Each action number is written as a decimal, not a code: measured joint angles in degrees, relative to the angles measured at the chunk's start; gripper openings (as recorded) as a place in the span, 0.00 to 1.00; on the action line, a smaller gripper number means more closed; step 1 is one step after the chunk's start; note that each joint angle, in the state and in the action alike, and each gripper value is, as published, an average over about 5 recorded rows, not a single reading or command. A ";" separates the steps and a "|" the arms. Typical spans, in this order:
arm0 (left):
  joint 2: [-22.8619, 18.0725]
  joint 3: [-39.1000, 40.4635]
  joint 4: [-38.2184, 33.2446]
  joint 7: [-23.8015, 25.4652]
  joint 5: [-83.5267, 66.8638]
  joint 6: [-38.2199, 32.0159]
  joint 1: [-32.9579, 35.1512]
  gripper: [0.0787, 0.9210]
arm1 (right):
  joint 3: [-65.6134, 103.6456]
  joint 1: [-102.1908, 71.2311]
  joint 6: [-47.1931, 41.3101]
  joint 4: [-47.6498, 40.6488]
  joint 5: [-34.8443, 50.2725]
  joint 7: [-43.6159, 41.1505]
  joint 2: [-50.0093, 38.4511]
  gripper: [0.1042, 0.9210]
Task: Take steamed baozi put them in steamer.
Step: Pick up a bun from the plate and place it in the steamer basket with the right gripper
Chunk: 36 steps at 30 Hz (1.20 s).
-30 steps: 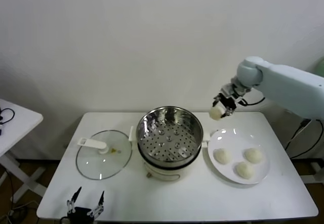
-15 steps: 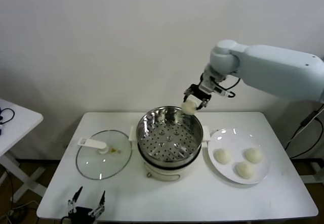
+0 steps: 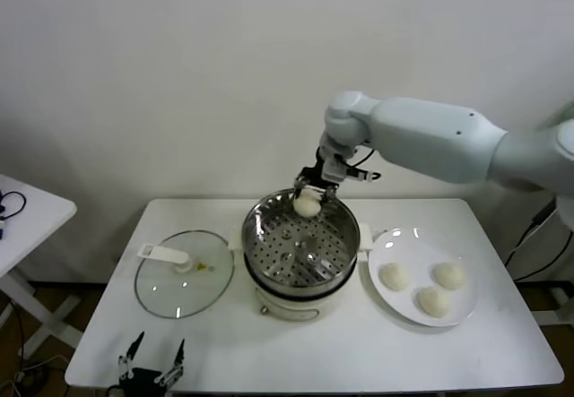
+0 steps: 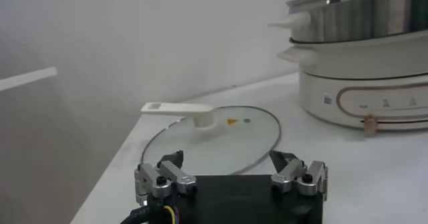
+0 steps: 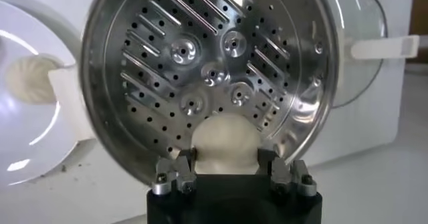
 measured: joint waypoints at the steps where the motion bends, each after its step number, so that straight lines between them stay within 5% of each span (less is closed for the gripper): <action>1: 0.00 -0.03 0.00 0.00 0.00 -0.01 -0.02 0.88 | 0.11 -0.46 0.37 -0.56 -0.48 0.02 0.44 0.63; 23: -0.02 -0.06 0.86 0.01 0.08 -0.31 -0.75 0.88 | 3.10 -7.02 5.29 -10.18 -6.50 0.39 6.27 0.66; 31: 0.03 -0.10 0.85 0.04 0.05 -0.32 -0.82 0.88 | 3.65 -7.28 6.01 -11.07 -6.24 0.05 6.60 0.85; 36: 0.05 -0.20 0.69 0.05 -0.01 -0.32 -0.62 0.88 | 3.16 -5.77 5.51 -9.73 -3.54 -0.56 5.54 0.88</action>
